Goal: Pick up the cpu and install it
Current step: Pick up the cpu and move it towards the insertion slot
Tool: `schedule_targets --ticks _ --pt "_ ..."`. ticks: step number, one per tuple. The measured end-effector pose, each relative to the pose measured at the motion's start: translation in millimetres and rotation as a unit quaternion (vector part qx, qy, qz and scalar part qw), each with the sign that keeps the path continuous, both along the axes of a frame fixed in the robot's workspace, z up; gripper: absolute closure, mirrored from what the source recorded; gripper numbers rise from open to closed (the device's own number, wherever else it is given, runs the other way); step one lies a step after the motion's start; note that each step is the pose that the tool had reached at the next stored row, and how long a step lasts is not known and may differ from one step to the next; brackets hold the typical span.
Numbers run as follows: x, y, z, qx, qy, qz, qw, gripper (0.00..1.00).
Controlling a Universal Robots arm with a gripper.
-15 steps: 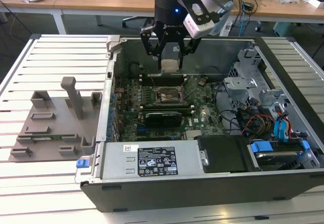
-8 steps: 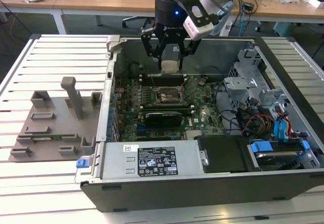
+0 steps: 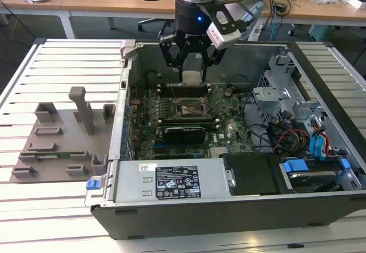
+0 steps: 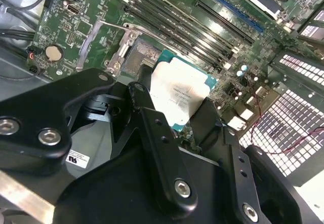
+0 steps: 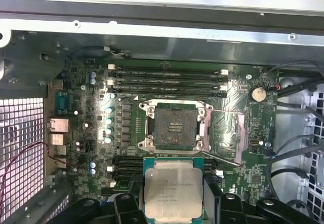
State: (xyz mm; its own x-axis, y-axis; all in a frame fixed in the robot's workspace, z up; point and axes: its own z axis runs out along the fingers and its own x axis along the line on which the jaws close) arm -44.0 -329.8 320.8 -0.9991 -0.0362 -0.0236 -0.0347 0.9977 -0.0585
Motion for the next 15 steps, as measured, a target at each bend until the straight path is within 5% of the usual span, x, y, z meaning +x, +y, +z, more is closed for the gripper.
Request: schedule_targets --ticks 15 --pt "0.5 0.2 -12.0 -0.0009 0.0000 0.000 1.0000 0.45"
